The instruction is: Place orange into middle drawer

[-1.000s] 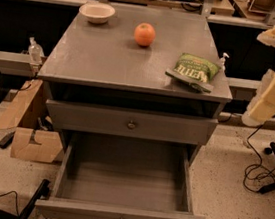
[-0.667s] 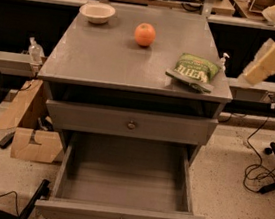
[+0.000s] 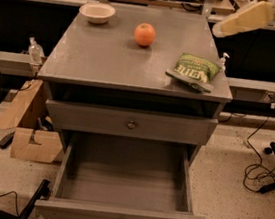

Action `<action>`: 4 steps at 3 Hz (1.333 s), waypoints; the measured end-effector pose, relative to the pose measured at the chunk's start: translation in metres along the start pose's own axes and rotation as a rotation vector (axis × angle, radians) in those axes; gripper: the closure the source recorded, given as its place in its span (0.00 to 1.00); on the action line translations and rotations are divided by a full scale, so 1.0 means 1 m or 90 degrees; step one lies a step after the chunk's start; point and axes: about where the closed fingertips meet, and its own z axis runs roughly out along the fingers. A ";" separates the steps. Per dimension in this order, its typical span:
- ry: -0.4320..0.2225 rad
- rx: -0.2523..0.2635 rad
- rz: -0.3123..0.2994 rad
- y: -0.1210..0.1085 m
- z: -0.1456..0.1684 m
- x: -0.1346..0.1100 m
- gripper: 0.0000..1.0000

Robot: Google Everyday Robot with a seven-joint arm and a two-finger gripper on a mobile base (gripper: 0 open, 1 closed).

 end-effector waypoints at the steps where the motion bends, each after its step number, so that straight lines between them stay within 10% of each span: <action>1: -0.031 0.041 0.016 -0.016 0.003 -0.012 0.00; 2: -0.031 0.041 0.016 -0.016 0.003 -0.012 0.00; 4: -0.080 0.083 0.069 -0.032 0.105 -0.006 0.00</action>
Offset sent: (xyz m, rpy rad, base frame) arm 0.0151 -0.0013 0.0126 0.0454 -0.0513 -0.0514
